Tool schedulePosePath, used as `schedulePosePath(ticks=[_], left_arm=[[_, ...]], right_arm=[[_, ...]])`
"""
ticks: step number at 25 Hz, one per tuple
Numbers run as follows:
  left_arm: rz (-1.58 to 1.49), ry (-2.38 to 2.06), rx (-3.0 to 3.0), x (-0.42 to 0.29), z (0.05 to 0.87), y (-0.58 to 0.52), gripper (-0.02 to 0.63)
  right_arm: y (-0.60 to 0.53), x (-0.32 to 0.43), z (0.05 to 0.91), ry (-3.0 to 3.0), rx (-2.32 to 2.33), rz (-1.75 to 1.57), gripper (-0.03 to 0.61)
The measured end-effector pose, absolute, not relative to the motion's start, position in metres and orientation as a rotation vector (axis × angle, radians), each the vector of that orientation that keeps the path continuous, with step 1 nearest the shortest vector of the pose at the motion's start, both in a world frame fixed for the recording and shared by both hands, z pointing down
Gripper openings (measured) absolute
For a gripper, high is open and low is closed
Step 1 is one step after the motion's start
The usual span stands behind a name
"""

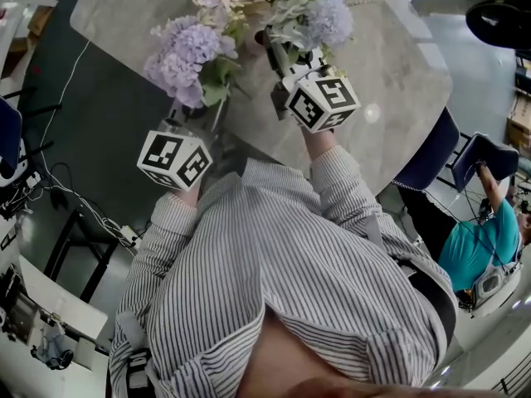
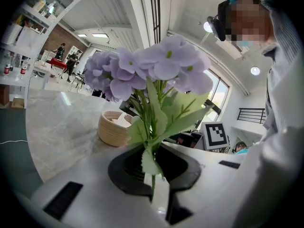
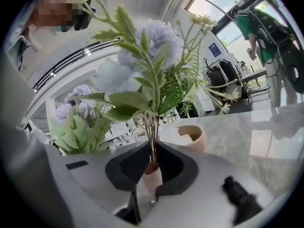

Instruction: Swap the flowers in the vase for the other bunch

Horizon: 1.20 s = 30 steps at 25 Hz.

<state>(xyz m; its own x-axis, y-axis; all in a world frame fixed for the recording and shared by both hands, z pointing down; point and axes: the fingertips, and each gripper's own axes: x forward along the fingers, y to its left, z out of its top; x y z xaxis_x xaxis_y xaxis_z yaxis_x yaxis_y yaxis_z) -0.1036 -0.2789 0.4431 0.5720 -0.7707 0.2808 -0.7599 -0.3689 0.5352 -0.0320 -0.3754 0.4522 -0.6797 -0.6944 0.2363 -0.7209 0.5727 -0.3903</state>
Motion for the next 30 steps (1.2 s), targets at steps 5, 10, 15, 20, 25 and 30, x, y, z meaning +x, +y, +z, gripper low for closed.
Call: schedulePosePath(ticks=[5, 10, 15, 20, 25, 30], left_arm=[[-0.023, -1.218, 2.177, -0.104, 0.446, -0.281, 0.049], [-0.024, -1.221, 2.195, -0.102, 0.435, -0.278, 0.049], [-0.025, -1.224, 2.204, -0.103, 0.442, -0.280, 0.049], [-0.033, -1.225, 2.218, -0.104, 0.441, -0.281, 0.049], [-0.044, -1.218, 2.251, -0.104, 0.439, -0.283, 0.049], [-0.063, -1.214, 2.290, -0.098, 0.416, -0.282, 0.049]], right_arm=[[-0.378, -0.032, 0.457, -2.717, 1.255, 0.721, 0.040], [-0.376, -0.028, 0.441, -2.730, 1.285, 0.717, 0.037], [-0.378, -0.028, 0.438, -2.756, 1.290, 0.680, 0.037], [-0.378, -0.030, 0.431, -2.771, 1.290, 0.645, 0.036], [-0.377, -0.030, 0.421, -2.799, 1.306, 0.608, 0.035], [-0.374, -0.020, 0.391, -2.824, 1.353, 0.582, 0.035]])
